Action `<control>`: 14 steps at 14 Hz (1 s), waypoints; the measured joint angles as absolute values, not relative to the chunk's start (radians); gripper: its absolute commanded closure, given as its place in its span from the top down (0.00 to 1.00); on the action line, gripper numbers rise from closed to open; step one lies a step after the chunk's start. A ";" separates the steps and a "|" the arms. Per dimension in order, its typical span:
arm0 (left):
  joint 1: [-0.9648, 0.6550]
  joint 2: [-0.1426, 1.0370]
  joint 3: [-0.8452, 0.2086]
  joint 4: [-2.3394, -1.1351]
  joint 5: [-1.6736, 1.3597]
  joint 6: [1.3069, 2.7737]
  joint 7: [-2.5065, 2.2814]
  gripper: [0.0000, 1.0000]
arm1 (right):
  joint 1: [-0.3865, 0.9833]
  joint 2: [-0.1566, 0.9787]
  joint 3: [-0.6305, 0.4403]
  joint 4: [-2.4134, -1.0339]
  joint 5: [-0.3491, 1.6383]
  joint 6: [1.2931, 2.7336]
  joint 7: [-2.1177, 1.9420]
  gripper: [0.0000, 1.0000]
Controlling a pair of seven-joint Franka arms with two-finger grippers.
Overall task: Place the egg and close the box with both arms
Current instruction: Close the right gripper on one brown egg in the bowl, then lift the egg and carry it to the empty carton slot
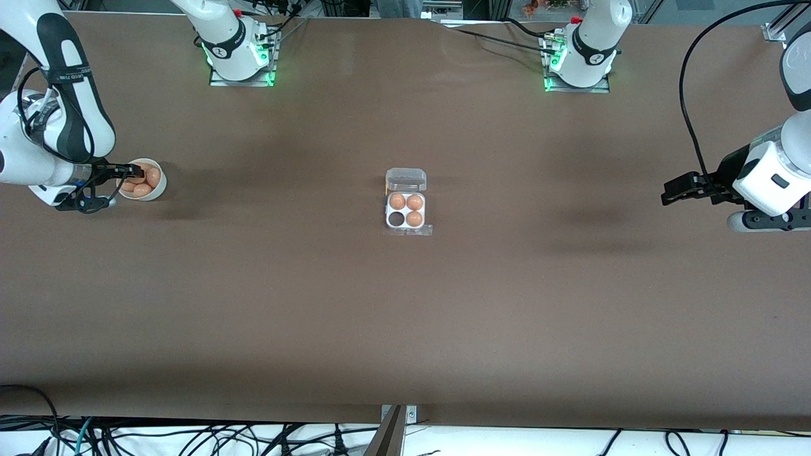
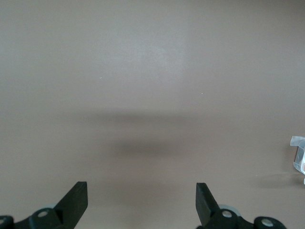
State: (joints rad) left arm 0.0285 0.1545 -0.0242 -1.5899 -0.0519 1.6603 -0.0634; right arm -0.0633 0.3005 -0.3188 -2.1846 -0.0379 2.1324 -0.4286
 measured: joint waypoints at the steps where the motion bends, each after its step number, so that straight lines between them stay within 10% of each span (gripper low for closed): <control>1: 0.029 0.155 -0.024 -1.590 -0.052 1.660 -0.063 1.00 | -0.063 0.301 -0.319 -2.183 -0.037 2.130 -0.429 0.32; 14: 0.029 0.155 -0.024 -1.590 -0.052 1.660 -0.063 1.00 | 0.013 0.347 -0.249 -1.900 0.140 1.729 -0.249 0.32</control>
